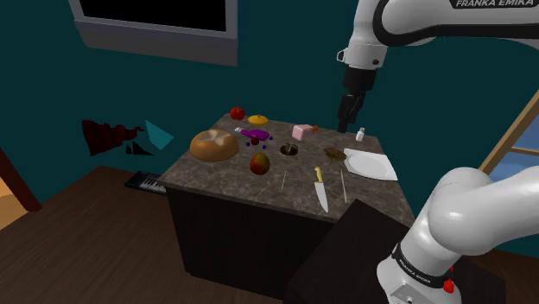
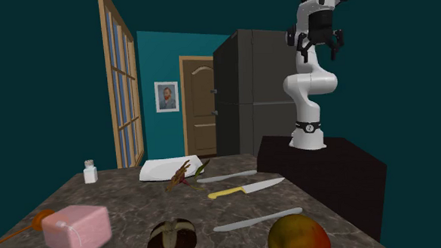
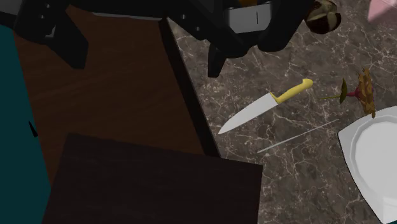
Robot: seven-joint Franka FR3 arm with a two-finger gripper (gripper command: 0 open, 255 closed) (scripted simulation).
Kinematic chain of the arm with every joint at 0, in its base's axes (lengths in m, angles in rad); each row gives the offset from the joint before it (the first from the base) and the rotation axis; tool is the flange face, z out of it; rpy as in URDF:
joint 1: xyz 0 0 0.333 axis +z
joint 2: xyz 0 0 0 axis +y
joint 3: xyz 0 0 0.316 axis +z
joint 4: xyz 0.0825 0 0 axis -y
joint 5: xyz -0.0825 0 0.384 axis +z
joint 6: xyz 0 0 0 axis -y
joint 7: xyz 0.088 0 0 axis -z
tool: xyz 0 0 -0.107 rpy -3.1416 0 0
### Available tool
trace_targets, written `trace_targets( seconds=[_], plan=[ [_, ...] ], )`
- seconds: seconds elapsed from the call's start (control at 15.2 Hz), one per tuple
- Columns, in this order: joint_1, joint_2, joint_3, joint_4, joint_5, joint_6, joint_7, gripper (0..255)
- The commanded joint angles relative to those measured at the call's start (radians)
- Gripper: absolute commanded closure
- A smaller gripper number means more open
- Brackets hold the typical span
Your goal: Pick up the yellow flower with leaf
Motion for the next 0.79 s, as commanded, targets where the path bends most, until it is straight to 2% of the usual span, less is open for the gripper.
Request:
trace_targets(
  seconds=[0.0,0.73],
  plan=[
    [0.0,0.0,0.0,0.0,0.0,0.0,0.0,0],
    [-0.078,0.311,-0.111,0.025,-0.106,0.255,-0.071,0]
  ],
)
